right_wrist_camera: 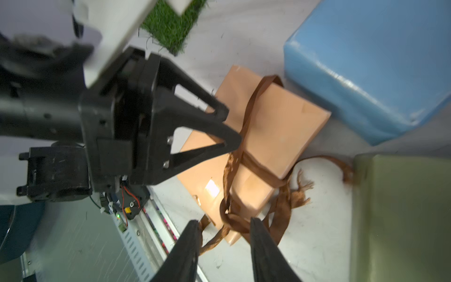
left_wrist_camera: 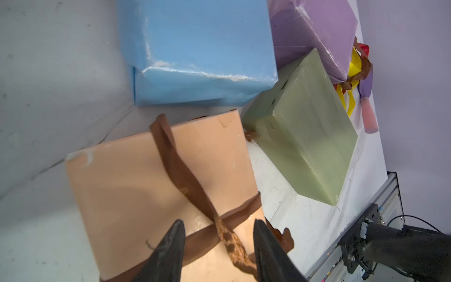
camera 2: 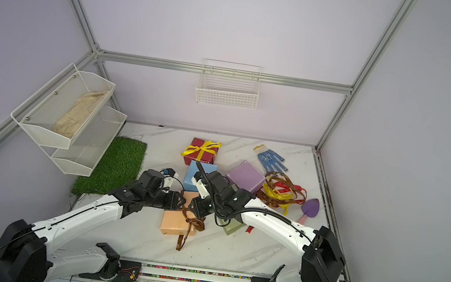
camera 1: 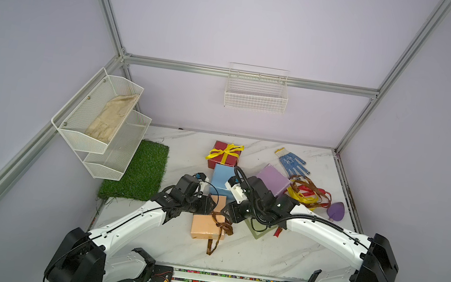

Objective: Untie the ribbon bows on the gift boxes
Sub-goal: Untie the ribbon from the gift box.

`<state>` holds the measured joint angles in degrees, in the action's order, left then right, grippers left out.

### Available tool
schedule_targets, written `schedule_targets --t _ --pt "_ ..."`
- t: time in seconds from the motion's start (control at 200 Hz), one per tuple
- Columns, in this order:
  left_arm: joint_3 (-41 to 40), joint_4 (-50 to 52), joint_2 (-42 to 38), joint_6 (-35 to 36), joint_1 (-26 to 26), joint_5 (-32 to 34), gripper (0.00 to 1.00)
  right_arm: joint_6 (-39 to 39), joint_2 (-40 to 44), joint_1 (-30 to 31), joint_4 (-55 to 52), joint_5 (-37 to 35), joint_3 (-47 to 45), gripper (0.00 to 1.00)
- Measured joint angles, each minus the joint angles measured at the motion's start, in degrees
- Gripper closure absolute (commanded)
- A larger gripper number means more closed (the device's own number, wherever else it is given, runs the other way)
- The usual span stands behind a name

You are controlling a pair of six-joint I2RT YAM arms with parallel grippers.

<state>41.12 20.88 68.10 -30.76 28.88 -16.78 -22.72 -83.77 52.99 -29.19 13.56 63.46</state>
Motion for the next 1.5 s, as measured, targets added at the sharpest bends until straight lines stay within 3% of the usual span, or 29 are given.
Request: schedule_targets --t 0.285,0.73,1.5 --pt "1.53 -1.01 2.69 0.57 0.0 -4.39 0.54 -5.38 0.0 5.29 -0.85 -1.2 -3.37 0.58" --pt "1.42 -0.2 0.87 -0.13 0.0 -3.78 0.55 -9.79 -2.62 5.95 6.29 -2.93 -8.07 0.65" --pt "-0.96 1.05 2.16 -4.42 1.64 3.8 0.6 -10.4 -6.12 7.23 10.8 -6.36 -8.63 0.82"
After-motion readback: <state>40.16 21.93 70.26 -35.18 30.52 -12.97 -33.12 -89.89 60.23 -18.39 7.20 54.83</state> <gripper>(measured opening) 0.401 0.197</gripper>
